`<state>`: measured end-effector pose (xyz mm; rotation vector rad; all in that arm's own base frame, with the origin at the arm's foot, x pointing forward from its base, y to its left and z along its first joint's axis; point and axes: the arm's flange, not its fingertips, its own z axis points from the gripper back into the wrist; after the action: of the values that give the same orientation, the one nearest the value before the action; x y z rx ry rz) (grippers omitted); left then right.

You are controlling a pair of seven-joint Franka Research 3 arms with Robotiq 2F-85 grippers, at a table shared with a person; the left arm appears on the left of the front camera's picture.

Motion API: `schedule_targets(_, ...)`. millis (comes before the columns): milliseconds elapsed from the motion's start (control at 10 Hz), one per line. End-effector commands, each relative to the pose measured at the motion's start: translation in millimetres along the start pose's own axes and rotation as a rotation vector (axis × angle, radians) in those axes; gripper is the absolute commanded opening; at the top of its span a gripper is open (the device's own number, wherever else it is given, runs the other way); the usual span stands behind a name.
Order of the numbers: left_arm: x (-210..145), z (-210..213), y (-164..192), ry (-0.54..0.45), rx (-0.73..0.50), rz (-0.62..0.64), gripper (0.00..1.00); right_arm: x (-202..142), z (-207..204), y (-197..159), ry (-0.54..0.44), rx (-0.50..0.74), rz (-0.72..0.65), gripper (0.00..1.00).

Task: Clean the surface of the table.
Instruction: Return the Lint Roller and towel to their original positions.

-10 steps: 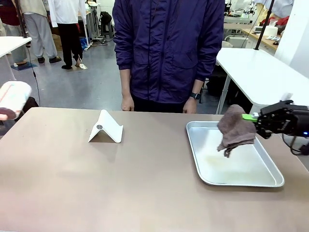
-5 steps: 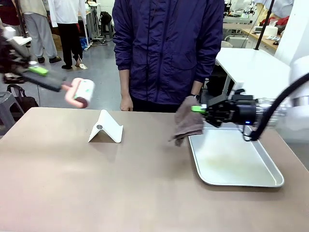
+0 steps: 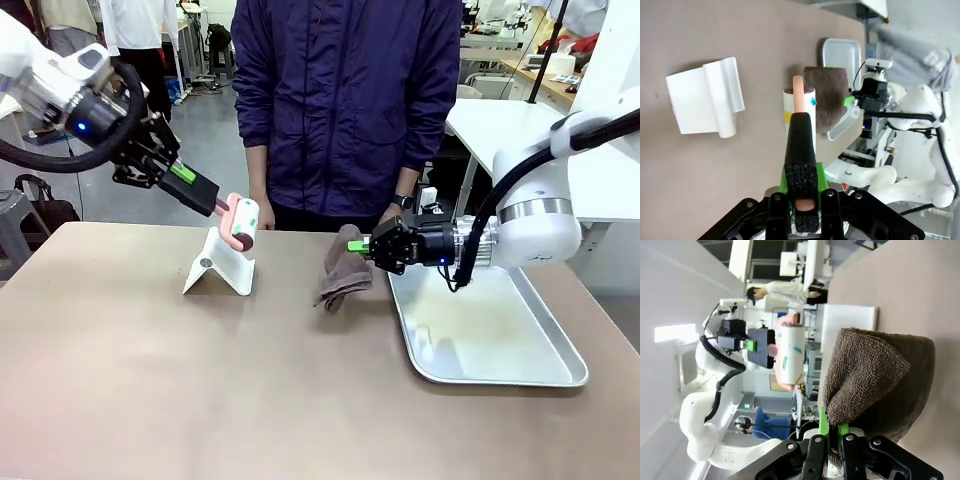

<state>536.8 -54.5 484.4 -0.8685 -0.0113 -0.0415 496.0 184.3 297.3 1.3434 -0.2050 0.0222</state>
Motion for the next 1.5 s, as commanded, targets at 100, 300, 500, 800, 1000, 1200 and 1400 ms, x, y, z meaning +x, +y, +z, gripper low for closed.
schedule_targets(100,-8.6,12.7,-6.2,-0.028,-0.025,0.001,0.22,-9.1,-0.7,13.9,0.009,0.016,0.014,0.07)
schedule_targets(300,-8.6,12.7,-6.2,-0.028,-0.025,0.001,0.22,-9.1,-0.7,13.9,0.009,0.016,0.014,0.07)
schedule_targets(500,-4.1,1.7,-0.5,-0.034,0.029,-0.026,0.22,-5.2,-8.4,6.0,0.084,-0.025,0.024,0.07)
schedule_targets(800,-1.1,-8.3,5.2,-0.079,0.07,-0.018,0.22,-9.9,-8.3,3.5,0.077,-0.117,0.053,0.07)
schedule_targets(1000,5.1,-22.1,5.9,-0.071,0.128,-0.006,0.22,-8.3,-10.9,-2.8,0.073,-0.172,0.058,0.07)
schedule_targets(1200,10.8,-39.9,10.5,-0.089,0.205,0.016,0.22,-3.6,-15.2,-9.5,0.073,-0.189,0.051,0.07)
schedule_targets(1400,16.3,-51.2,14.4,-0.088,0.231,0.029,0.22,-1.5,-18.6,-13.9,0.075,-0.198,0.04,0.07)
